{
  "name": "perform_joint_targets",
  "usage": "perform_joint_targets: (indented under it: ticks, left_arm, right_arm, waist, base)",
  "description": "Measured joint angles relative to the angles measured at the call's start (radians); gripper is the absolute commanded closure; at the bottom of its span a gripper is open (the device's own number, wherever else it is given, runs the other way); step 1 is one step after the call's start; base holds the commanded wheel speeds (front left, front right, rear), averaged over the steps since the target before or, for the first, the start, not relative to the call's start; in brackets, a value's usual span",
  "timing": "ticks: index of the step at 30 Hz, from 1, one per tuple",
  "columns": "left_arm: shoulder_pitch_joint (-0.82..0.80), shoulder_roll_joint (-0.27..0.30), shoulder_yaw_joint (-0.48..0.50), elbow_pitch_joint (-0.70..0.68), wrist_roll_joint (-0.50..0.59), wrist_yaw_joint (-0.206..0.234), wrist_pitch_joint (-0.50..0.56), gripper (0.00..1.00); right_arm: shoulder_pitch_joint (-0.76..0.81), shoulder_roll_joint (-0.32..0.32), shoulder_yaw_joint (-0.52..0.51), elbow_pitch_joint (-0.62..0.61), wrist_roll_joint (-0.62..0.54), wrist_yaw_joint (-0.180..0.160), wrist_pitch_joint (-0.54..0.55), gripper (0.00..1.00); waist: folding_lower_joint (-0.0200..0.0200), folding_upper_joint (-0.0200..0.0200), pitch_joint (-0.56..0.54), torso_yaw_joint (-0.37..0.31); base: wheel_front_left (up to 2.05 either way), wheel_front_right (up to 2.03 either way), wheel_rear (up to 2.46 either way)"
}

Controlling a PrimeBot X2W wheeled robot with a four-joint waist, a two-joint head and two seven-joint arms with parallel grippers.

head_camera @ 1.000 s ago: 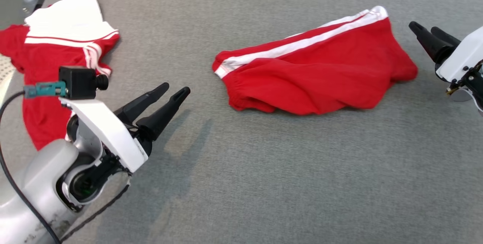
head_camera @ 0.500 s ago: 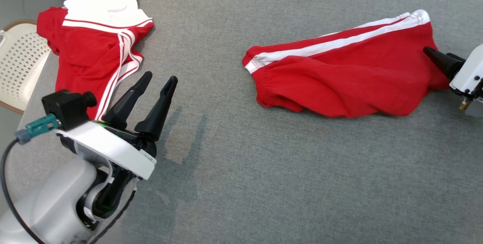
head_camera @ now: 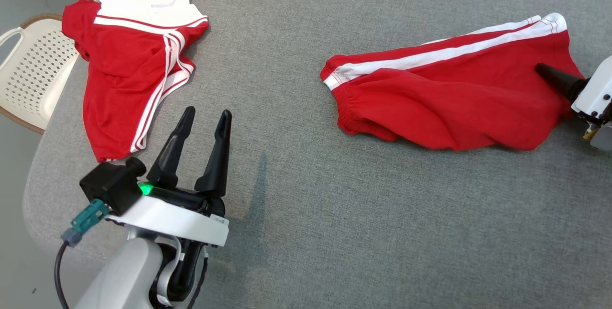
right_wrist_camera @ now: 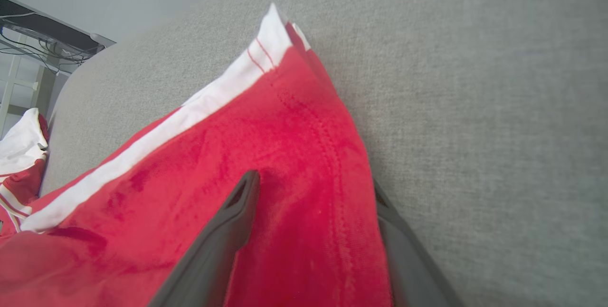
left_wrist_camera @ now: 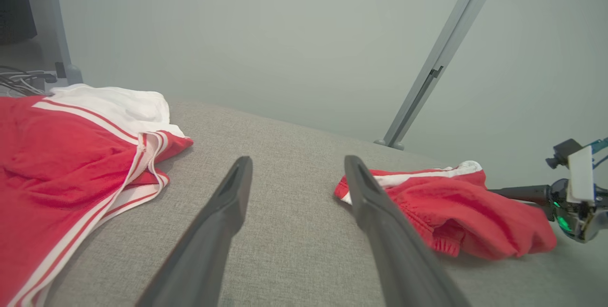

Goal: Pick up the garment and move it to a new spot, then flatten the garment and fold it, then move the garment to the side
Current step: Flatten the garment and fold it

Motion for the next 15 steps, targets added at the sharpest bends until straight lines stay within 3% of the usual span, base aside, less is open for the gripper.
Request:
perform_joint_targets:
  ticks: [4, 5, 6, 7, 8, 9, 15]
  left_arm:
    - [0.024, -0.056, 0.052, 0.024, 0.062, -0.036, 0.000, 0.00]
    - [0.029, -0.073, 0.064, 0.032, 0.078, -0.048, 0.000, 0.00]
    - [0.034, -0.088, 0.076, 0.038, 0.092, -0.061, 0.000, 0.00]
    - [0.042, -0.112, 0.096, 0.054, 0.117, -0.085, 0.000, 0.00]
    - [0.042, -0.124, 0.106, 0.061, 0.128, -0.097, 0.000, 0.00]
    - [0.042, -0.132, 0.114, 0.067, 0.140, -0.107, 0.000, 0.00]
    - [0.044, -0.165, 0.159, 0.101, 0.191, -0.145, 0.000, 0.00]
  right_arm:
    - [0.002, -0.001, -0.004, 0.003, 0.000, 0.000, 0.017, 0.00]
    - [0.002, -0.002, -0.006, 0.004, 0.000, 0.000, 0.019, 0.51]
    - [0.002, -0.002, -0.008, 0.005, 0.002, 0.000, 0.023, 0.51]
    - [0.006, -0.002, -0.015, 0.003, 0.009, 0.000, 0.038, 0.62]
    - [0.011, -0.002, -0.018, 0.002, 0.012, 0.000, 0.044, 0.95]
    - [0.016, 0.000, -0.019, 0.001, 0.013, 0.000, 0.049, 1.00]
    - [0.028, 0.002, -0.029, -0.024, 0.016, 0.000, 0.061, 1.00]
  waist:
    - [0.0000, 0.0000, -0.002, 0.003]
    - [0.0000, 0.0000, -0.002, 0.004]
    - [0.0000, 0.0000, -0.003, 0.004]
    - [-0.0001, 0.0000, -0.003, 0.005]
    - [0.0000, 0.0000, -0.004, 0.004]
    - [0.0000, 0.0000, -0.005, 0.004]
    - [0.0000, 0.0000, -0.011, -0.003]
  base:
    - [0.00, 0.00, 0.00]
    - [0.00, 0.00, 0.00]
    - [0.00, 0.00, 0.00]
    - [0.00, 0.00, 0.00]
    - [0.00, 0.00, 0.00]
    - [0.00, 0.00, 0.00]
    - [0.00, 0.00, 0.00]
